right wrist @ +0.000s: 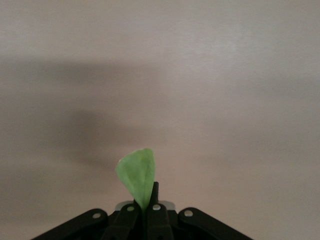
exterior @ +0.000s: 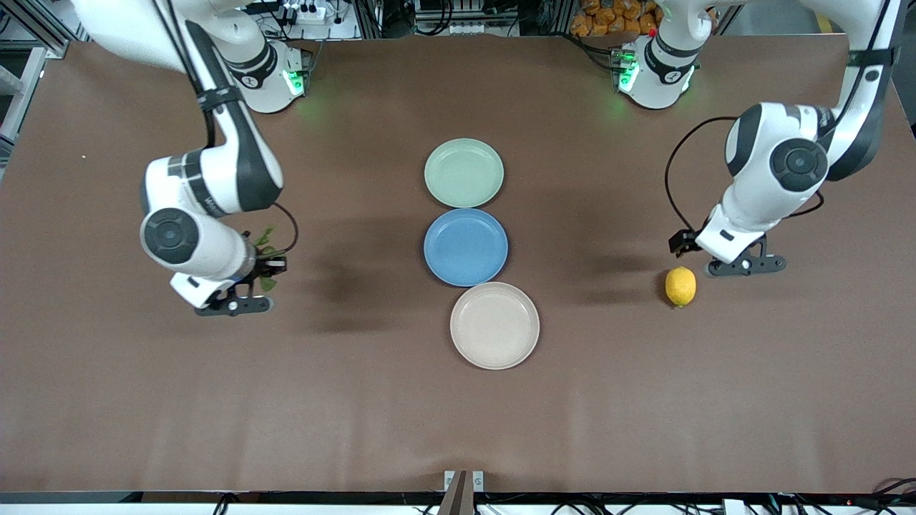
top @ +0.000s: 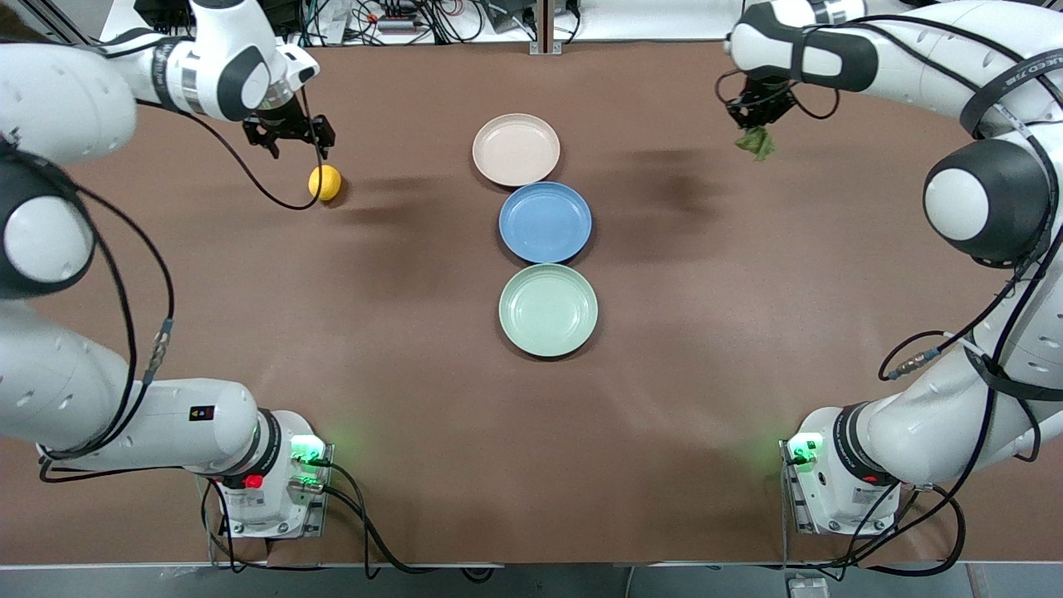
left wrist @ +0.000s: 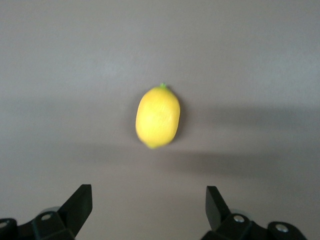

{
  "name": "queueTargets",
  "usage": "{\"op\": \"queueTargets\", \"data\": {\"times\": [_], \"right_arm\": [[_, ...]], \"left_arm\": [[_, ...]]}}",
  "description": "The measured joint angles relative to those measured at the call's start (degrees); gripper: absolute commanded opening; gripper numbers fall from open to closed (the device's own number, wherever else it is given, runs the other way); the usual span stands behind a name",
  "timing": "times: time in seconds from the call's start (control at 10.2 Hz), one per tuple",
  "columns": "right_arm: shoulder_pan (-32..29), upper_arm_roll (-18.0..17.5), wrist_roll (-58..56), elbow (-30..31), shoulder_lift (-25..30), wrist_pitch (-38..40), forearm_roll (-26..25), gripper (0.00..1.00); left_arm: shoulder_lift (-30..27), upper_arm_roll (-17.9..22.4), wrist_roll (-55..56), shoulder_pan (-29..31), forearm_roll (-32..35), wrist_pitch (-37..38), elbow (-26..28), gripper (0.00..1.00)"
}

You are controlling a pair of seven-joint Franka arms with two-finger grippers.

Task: Pick lemon and lettuce from plates
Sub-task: 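Raise the left gripper from the lemon while the right gripper lowers the lettuce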

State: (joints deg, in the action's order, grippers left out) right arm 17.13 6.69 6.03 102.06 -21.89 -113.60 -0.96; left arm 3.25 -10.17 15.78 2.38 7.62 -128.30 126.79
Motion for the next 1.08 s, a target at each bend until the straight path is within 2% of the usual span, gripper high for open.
{"op": "queueTargets", "data": {"times": [0.2, 0.49, 0.69, 0.88, 1.08], "right_arm": [[-3.8, 0.0, -2.7, 1.3, -0.6, -3.5, -1.0, 0.0], [-8.4, 0.0, -7.0, 2.3, -3.9, -9.4, -1.3, 0.0], [-11.7, 0.0, -10.2, 3.5, -6.7, -15.2, -1.3, 0.0], [-13.5, 0.0, -12.4, 7.3, -8.3, -22.9, -1.3, 0.0], [-14.1, 0.0, -13.2, 9.7, -8.4, -24.9, -1.3, 0.0]], "left_arm": [[-4.6, -0.1, 0.1, -1.5, -2.3, 2.4, 1.7, 1.0], [-6.1, -0.1, 1.0, -3.4, -2.6, 3.4, -3.0, 1.0], [-6.2, -0.1, 1.0, -5.0, -2.6, 6.8, -9.4, 1.0], [-5.9, 0.1, -2.3, -5.1, -2.6, 16.6, -17.6, 1.0], [-5.7, 0.3, -7.4, -5.0, -2.6, 27.3, -26.1, 1.0]]}}
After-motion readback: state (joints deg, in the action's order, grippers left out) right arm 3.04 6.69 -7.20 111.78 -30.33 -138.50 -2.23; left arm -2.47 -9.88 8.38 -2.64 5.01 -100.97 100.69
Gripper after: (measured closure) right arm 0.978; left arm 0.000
